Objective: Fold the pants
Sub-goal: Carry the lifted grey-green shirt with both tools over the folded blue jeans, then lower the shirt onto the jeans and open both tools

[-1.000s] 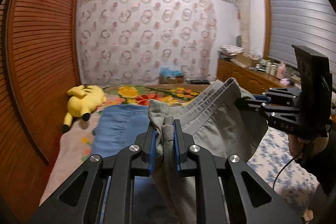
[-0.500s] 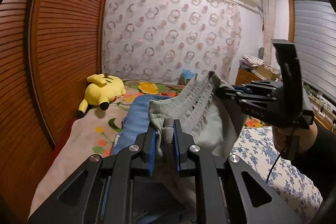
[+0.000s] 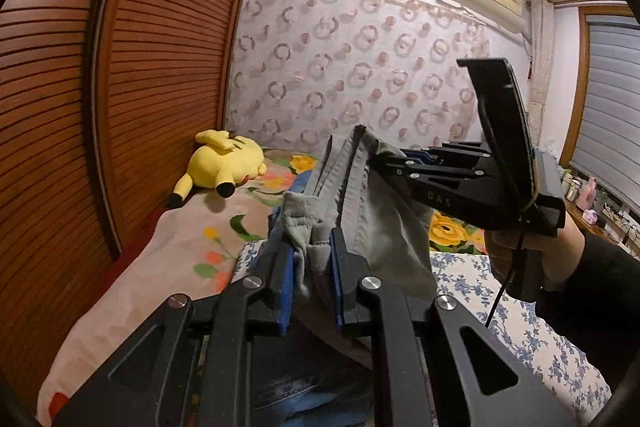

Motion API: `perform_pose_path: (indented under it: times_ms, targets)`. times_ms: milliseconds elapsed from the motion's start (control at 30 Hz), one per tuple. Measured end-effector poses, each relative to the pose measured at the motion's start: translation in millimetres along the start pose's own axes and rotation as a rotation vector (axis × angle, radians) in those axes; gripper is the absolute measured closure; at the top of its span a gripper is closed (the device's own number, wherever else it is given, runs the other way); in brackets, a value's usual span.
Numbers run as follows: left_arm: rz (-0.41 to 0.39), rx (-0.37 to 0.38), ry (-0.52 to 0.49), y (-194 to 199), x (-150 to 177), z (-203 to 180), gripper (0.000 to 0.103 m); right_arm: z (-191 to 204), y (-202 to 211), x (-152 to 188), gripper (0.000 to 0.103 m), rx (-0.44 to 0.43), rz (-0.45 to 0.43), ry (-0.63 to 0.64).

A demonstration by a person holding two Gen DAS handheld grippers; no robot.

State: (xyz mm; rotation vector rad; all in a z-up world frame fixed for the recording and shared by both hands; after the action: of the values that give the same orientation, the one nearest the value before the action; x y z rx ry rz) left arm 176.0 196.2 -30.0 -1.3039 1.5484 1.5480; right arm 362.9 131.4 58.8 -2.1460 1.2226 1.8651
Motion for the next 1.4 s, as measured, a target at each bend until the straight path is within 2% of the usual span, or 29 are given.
perform_pose_path:
  times_ms: [333,433,467,500,567,667,700,933,1067,1333,1400]
  targets:
    - [0.029,-0.049,-0.012,-6,11,5,0.079,-5,-7,5,0.091,-0.029,0.018,-0.042]
    - [0.032,-0.049,-0.011,-6,12,5,0.067,-2,-10,0,0.091,-0.044,0.019,-0.06]
    - [0.034,-0.045,-0.011,-5,12,5,0.058,-2,-10,-1,0.09,-0.054,0.02,-0.069]
    - [0.035,-0.038,-0.01,-5,12,4,0.051,-3,-10,-1,0.086,-0.06,0.024,-0.075]
    - [0.042,-0.033,-0.012,-6,13,4,0.048,-6,-8,-1,0.068,-0.058,0.021,-0.091]
    - [0.055,-0.026,-0.022,-9,14,2,0.029,-13,-2,-1,0.064,-0.068,0.005,-0.115]
    - [0.058,-0.02,-0.028,-10,15,1,0.026,-14,0,0,0.064,-0.066,0.009,-0.118]
    - [0.143,-0.033,-0.053,-20,30,-1,0.023,-29,-2,26,0.064,-0.138,0.078,-0.193]
    - [0.183,-0.04,-0.054,-24,40,1,0.023,-44,-22,39,0.064,-0.095,0.137,-0.236]
    - [0.194,-0.055,-0.047,-16,42,3,0.022,-42,-24,32,0.064,-0.072,0.118,-0.29]
    - [0.192,-0.052,-0.048,-13,41,3,0.019,-37,-19,34,0.064,-0.084,0.113,-0.293]
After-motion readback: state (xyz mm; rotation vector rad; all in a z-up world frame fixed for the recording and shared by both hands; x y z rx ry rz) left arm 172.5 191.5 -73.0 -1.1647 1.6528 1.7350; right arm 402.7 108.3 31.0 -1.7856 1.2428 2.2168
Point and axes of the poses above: each gripper's, at about its wrist camera, not at the fingertips, and y roughly against the way its jaws point, z to its left, x to its underside, the point moved 4 cm from there along -y, roughly the way its jaws point, and after that the axes turned 2 degrees about -y, right-handed, at the moved point
